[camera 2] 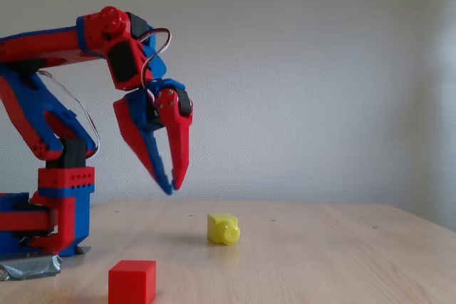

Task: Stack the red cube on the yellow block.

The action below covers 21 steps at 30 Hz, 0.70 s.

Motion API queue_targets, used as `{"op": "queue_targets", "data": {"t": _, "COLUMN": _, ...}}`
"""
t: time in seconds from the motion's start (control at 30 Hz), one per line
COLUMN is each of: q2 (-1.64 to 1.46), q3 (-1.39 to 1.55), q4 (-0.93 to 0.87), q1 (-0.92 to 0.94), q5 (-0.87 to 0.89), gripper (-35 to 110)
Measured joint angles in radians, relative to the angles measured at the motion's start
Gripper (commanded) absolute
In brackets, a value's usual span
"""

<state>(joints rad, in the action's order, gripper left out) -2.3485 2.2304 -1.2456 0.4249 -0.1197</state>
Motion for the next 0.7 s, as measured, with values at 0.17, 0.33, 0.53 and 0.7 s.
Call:
{"op": "queue_targets", "data": {"t": 0.17, "q2": 0.075, "q3": -0.054, "q4": -0.035, "q1": 0.048, "q5": -0.031, "gripper": 8}}
{"op": "queue_targets", "data": {"t": 0.33, "q2": 0.110, "q3": -0.084, "q4": -0.060, "q1": 0.095, "q5": -0.044, "gripper": 22}}
{"op": "queue_targets", "data": {"t": 0.53, "q2": 0.173, "q3": -0.110, "q4": -0.069, "q1": 0.121, "q5": -0.046, "gripper": 26}}
{"op": "queue_targets", "data": {"t": 0.7, "q2": 0.230, "q3": -0.127, "q4": -0.114, "q1": 0.146, "q5": -0.112, "gripper": 27}}
